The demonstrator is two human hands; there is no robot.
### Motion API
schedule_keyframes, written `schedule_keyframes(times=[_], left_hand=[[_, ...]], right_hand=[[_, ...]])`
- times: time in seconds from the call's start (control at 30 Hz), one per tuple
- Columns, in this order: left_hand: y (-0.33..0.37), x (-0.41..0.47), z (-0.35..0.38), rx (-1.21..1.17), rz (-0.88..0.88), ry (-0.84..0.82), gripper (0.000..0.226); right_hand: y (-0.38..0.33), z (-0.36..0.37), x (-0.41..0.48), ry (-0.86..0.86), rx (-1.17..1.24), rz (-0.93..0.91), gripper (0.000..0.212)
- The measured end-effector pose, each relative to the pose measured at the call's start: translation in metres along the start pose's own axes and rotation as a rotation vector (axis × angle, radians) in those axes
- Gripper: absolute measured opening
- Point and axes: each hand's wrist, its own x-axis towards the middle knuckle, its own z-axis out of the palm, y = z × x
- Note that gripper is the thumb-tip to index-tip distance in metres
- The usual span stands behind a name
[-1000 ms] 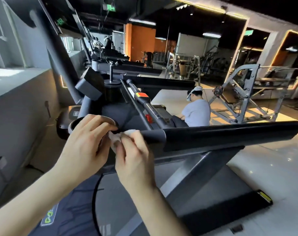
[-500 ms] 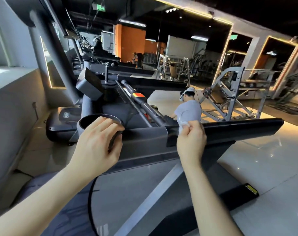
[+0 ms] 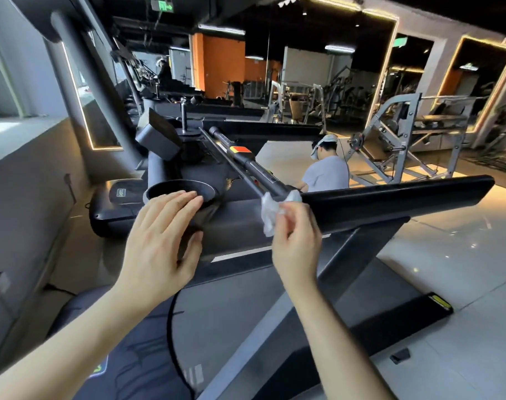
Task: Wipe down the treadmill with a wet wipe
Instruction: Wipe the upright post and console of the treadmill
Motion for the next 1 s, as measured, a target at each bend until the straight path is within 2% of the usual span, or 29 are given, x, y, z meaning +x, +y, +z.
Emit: schedule_keyframes(times=[0.1,0.17,0.23,0.27,0.33,0.43,0.5,0.53,0.6,0.67,0.77,0.87,0.93,1.0], left_hand=[[0.001,-0.001,0.003,-0.034,-0.002,0.039,0.049],[0.004,0.0,0.005,-0.067,-0.022,0.068,0.051],[0.006,0.0,0.007,-0.079,-0.032,0.083,0.052],[0.005,0.0,0.007,-0.079,-0.028,0.088,0.053],[0.002,-0.001,0.007,-0.066,-0.012,0.096,0.054],[0.001,-0.001,0.009,-0.045,0.004,0.103,0.055],[0.002,0.0,0.01,-0.043,-0.004,0.111,0.055],[0.003,0.0,0.01,-0.043,-0.007,0.111,0.056],[0.004,-0.001,0.01,-0.045,-0.011,0.108,0.056],[0.005,-0.001,0.01,-0.052,-0.017,0.106,0.056],[0.006,0.0,0.009,-0.058,-0.026,0.101,0.058],[0.008,-0.001,0.007,-0.074,-0.029,0.086,0.061],[0.009,-0.002,0.006,-0.099,-0.049,0.088,0.062],[0.01,-0.002,0.006,-0.126,-0.072,0.095,0.061]], right_hand=[[0.025,-0.012,0.013,0.156,0.063,0.247,0.015],[0.027,-0.007,0.011,0.278,0.12,0.382,0.01],[0.016,0.009,-0.004,0.333,0.181,0.457,0.009],[0.006,0.021,-0.018,0.307,0.192,0.45,0.01],[-0.015,0.042,-0.049,0.152,0.205,0.312,0.007],[-0.034,0.054,-0.078,-0.14,0.23,-0.085,0.012],[-0.027,0.047,-0.071,-0.222,0.194,-0.25,0.015],[-0.018,0.042,-0.065,-0.207,0.159,-0.268,0.012],[0.005,0.029,-0.051,-0.087,0.107,-0.133,0.009],[0.028,0.016,-0.035,0.054,0.109,0.14,0.008],[0.047,0.01,-0.019,0.21,0.216,0.442,0.01],[0.038,0.023,-0.02,0.392,0.314,0.665,0.005],[0.013,0.038,-0.039,0.345,0.343,0.677,0.009],[-0.017,0.052,-0.064,0.182,0.379,0.541,0.008]])
